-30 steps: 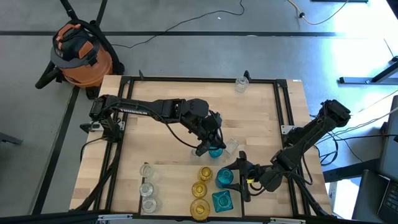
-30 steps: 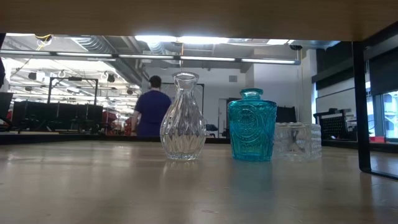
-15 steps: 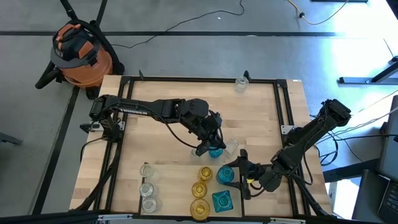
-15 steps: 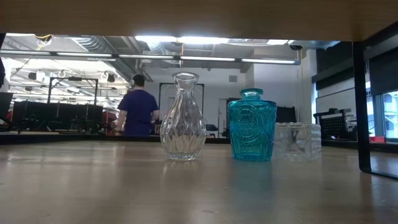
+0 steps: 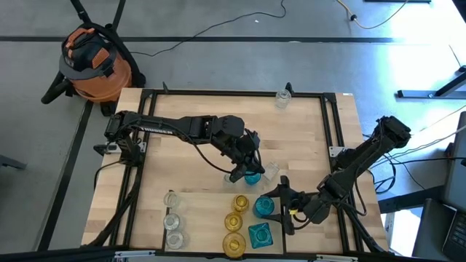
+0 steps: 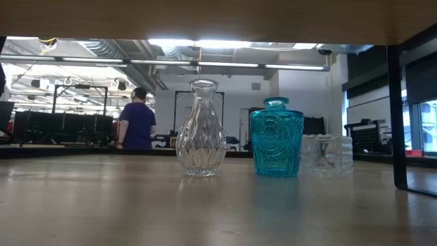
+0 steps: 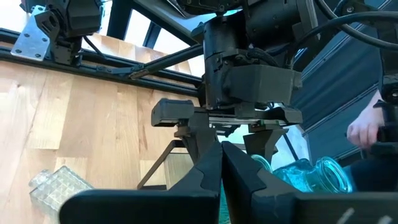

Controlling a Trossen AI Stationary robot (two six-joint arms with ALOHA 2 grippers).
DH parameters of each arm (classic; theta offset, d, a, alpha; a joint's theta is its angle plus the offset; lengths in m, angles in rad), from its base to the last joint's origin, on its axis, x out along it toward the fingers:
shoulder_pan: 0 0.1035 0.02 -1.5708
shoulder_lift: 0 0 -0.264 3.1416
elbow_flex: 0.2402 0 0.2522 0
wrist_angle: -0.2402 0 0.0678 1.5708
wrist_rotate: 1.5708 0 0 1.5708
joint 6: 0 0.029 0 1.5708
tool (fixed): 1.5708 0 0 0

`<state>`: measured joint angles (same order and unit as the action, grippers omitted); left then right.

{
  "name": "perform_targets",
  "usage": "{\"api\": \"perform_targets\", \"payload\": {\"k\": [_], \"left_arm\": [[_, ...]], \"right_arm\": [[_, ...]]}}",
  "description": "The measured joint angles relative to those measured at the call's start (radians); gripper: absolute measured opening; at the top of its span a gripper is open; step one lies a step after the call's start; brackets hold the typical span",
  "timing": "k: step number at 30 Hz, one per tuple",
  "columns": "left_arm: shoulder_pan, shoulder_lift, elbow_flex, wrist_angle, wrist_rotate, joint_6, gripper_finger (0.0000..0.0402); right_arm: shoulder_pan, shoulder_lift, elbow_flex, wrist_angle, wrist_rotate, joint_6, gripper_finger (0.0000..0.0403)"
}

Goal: Sort vases onto shelf
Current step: Put the blue vase on the shelf aligned with the other blue vase

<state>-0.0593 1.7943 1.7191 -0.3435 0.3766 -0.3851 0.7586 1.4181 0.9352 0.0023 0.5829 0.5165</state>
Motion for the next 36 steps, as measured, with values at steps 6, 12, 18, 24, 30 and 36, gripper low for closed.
{"api": "perform_targets", "payload": {"k": [6, 12, 18, 24, 30, 36], "left_arm": [[0.000, 0.000, 0.000, 0.000, -0.016, 0.000, 0.0001], [-0.003, 0.000, 0.000, 0.000, -0.017, -0.015, 0.0001], [-0.009, 0.000, 0.000, 0.001, -0.017, -0.030, 0.0001], [-0.019, 0.000, 0.000, 0.001, -0.017, -0.031, 0.0001], [-0.026, 0.000, 0.000, 0.001, -0.019, -0.027, 0.0001], [-0.026, 0.000, 0.000, 0.001, -0.020, -0.024, 0.0001]], "right_arm": [[0.000, 0.000, 0.000, 0.000, 0.003, 0.009, 0.0285], [-0.037, 0.000, 0.000, 0.003, -0.014, 0.130, 0.0288], [-0.079, 0.001, 0.000, 0.025, -0.071, 0.154, 0.0355], [-0.080, 0.001, 0.000, 0.051, -0.097, 0.154, 0.0383], [-0.080, 0.000, 0.000, 0.083, -0.113, 0.153, 0.0345], [-0.080, 0.000, 0.000, 0.134, -0.097, 0.152, 0.0336]]}}
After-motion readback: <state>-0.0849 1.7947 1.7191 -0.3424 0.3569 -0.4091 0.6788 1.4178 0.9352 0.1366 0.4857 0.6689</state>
